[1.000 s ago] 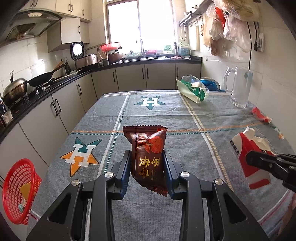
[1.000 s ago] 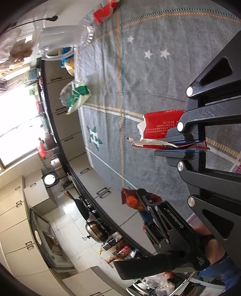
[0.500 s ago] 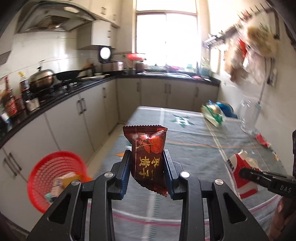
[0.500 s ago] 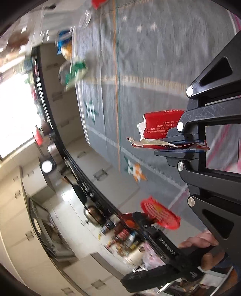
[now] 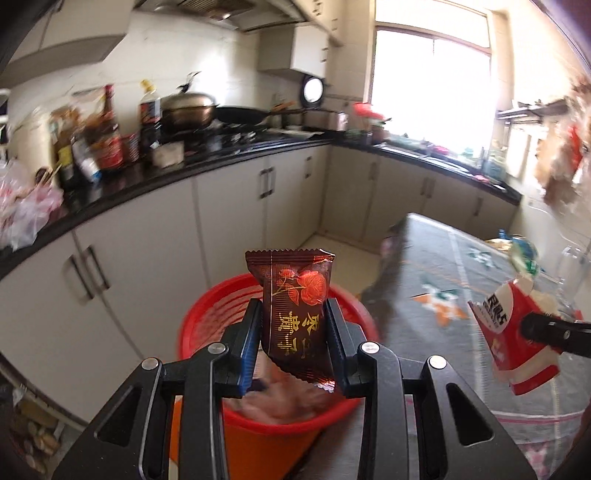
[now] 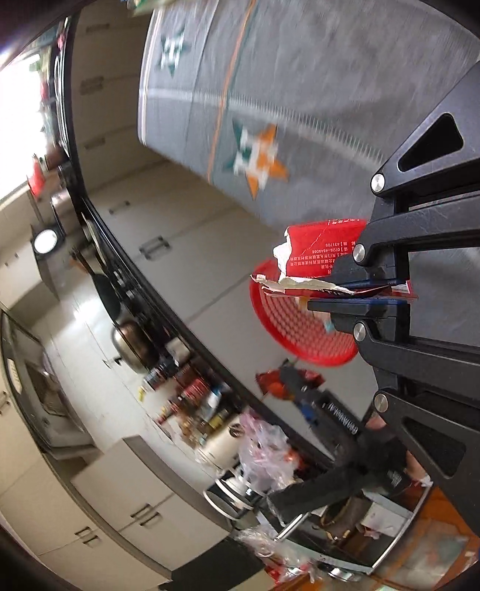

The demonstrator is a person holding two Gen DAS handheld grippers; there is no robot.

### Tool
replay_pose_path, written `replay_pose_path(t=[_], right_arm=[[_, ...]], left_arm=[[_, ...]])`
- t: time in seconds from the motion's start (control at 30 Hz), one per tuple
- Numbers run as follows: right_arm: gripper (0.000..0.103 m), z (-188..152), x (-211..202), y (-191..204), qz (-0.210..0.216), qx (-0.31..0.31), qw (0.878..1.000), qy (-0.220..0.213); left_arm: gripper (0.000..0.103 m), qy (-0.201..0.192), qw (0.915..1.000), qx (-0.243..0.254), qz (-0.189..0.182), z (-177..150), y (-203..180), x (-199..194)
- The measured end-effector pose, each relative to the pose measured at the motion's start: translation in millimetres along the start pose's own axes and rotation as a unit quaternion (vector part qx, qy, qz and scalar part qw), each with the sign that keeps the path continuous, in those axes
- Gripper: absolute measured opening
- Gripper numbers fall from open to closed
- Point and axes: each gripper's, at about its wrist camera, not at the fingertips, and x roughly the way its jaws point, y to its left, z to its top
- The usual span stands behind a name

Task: Collect trash
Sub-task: 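Carry the snack packet and red carton to the red basket and release both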

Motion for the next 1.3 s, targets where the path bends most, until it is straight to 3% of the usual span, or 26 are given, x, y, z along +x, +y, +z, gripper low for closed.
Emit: replay_pose_path(t=[0.3,0.7,1.13,1.3], right_arm=[[0.006,18,88,18,0.044,0.033,0.997,0.048],[0.006,19,161,9,0.030,0.051,0.994,0.091],[0.011,22,178,-6,0.036,0.078,0.992,0.097],[0.023,21,178,-5,0.045,0.084,0.990,0.101]], left_arm=[[0.032,0.033,0.9993,-0.008,0.018,-15,26,42],[0.032,0.055,0.9982,0.005,0.023,-23,30,74],[0.036,0.064,0.9976,0.001,0.026,-29,36,89],[0.041,0.062,0.9978,0.002,0.025,-28,35,88]])
